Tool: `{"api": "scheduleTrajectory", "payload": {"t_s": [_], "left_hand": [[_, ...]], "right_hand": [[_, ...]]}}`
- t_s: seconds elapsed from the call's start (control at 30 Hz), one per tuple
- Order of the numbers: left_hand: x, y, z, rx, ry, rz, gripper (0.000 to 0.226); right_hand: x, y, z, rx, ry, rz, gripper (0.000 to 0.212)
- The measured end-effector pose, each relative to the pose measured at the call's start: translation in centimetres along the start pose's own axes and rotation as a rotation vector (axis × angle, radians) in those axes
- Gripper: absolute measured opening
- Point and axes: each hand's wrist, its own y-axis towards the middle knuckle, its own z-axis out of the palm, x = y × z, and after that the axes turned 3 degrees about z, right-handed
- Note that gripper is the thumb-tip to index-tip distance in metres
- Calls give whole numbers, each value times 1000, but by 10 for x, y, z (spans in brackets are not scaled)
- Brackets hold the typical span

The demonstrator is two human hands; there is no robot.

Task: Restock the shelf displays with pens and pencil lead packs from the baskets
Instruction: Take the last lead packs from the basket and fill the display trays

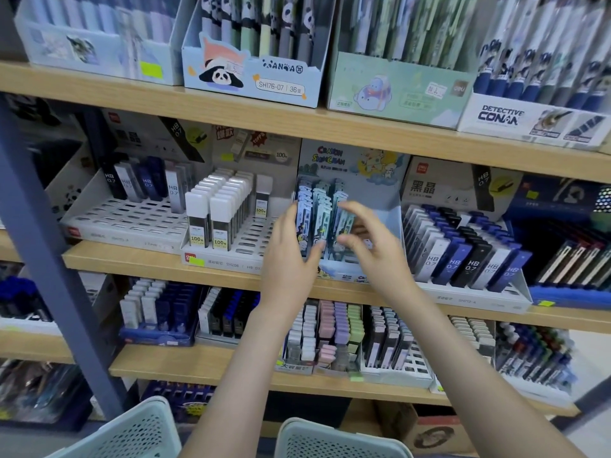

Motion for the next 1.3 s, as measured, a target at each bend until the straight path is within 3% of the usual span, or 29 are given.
{"api": "scheduleTrajectory", "payload": {"t_s": [0.13, 0.27, 0.37, 0.47, 0.53, 0.6, 0.77, 0.83, 0.9, 1.13, 1.3], "left_hand": [[3, -1, 2, -17, 17, 33, 67], [7, -19, 1, -110, 120, 194, 60], [21, -51, -1, -150, 211, 373, 53], [53, -105, 4, -64, 235, 454, 45], [83, -153, 14, 126, 278, 400, 43], [119, -205, 29, 392, 363, 282, 45], [194, -296, 58, 902, 598, 68, 64], [213, -315, 60, 1052, 636, 52, 70], [228, -329, 63, 1097, 630, 114, 61], [259, -337, 66, 1031, 585, 328, 44], [264, -339, 65, 1003, 522, 334, 42]], "right_hand": [[-12, -2, 2, -61, -297, -64, 45], [-16, -7, 4, -22, -348, -19, 56], [-15, -30, 11, -164, -443, -153, 61], [-26, -89, 30, -241, -320, -256, 45], [-49, -144, 54, -76, -250, -202, 36], [-87, -201, 84, 194, -267, -74, 34], [-203, -333, 144, 907, -465, 384, 54], [-236, -374, 162, 1116, -543, 431, 63], [-255, -395, 179, 1271, -627, 429, 65], [-294, -406, 235, 1232, -677, 193, 70], [-290, -409, 239, 1139, -644, 235, 64]]}}
